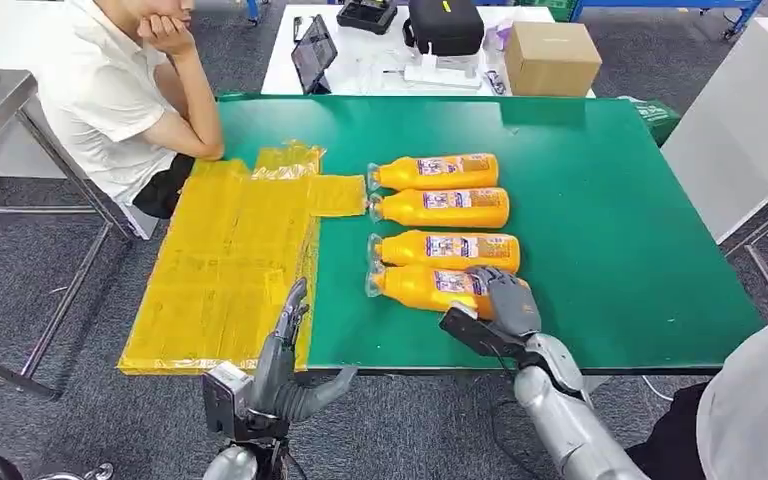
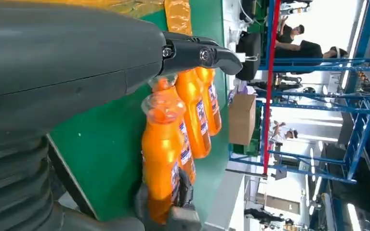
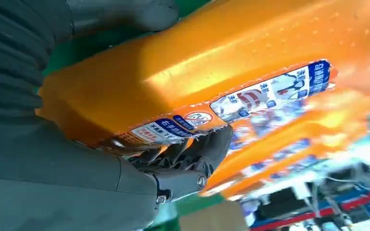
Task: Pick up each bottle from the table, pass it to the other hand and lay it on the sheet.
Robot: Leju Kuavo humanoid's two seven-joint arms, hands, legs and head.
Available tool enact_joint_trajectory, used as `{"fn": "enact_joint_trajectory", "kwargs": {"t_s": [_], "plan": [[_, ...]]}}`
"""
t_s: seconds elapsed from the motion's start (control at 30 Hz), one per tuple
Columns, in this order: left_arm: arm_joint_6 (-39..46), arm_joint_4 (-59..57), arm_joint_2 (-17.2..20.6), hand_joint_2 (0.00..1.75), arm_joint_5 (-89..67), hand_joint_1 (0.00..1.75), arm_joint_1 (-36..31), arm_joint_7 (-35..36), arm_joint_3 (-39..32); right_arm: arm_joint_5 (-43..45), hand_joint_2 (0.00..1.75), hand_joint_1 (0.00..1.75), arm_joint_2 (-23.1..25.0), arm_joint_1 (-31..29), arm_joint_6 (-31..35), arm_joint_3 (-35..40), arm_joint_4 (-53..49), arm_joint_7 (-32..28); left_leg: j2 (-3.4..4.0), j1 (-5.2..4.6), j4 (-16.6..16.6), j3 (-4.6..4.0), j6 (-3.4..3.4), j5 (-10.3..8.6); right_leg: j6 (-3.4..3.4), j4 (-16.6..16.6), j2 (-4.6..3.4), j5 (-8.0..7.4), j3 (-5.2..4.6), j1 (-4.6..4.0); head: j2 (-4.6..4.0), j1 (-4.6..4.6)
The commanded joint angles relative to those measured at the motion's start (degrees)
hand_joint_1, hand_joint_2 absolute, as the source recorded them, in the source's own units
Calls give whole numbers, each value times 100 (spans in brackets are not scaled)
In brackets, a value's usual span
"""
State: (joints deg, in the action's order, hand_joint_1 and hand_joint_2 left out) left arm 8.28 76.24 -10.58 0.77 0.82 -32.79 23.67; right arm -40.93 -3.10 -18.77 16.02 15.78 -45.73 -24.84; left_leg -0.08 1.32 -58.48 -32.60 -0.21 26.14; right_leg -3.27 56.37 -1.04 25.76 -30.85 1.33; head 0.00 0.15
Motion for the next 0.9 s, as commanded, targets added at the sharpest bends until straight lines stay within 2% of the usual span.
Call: {"fn": "enact_joint_trajectory", "kwargs": {"t_s": [0.03, 0.13, 0.27, 0.4, 0.73, 0.9], "plan": [[-93, -676, -161, 175, 1631, 0, -139, 522, -363, 1615, 175, 175, 663, 1051, -658, -388, -1272, -578, -9, 8, 7, -2, 2, -6, 14, -7, 16, -3, 3, -11, 0, 2], [245, -822, -102, 175, 1988, 0, -182, 513, -245, 1917, 175, 175, 765, 1103, -347, -296, -1578, -733, -8, 6, 6, -13, 2, -7, 13, -2, 13, -3, -9, -9, 0, -2], [353, -845, -62, 175, 2224, 0, -200, 542, -116, 2201, 175, 175, 830, 1138, -283, -240, -1718, -812, -14, 5, 6, -40, 7, -13, 17, -1, 21, -7, -27, -10, 0, -2], [-260, -789, 72, 175, 2761, 0, -206, 822, 191, 2412, 175, 175, 985, 968, -417, -9, -1411, -802, -12, 2, 5, -60, 5, -12, 13, 2, 14, -3, -40, -5, 0, 0], [-268, -787, 91, 175, 2794, 0, -222, 822, 238, 2455, 175, 175, 1006, 924, -370, 66, -1299, -856, -16, 3, 10, -98, 9, -15, 20, -4, 25, -5, -73, -6, 0, 0], [-687, -816, 151, 175, 2489, 0, -392, 740, 563, 2423, 175, 175, 1252, 687, -639, 675, -833, -979, -10, 3, 5, -112, 5, -13, 15, 2, 16, -6, -88, -5, 0, 0]]}}
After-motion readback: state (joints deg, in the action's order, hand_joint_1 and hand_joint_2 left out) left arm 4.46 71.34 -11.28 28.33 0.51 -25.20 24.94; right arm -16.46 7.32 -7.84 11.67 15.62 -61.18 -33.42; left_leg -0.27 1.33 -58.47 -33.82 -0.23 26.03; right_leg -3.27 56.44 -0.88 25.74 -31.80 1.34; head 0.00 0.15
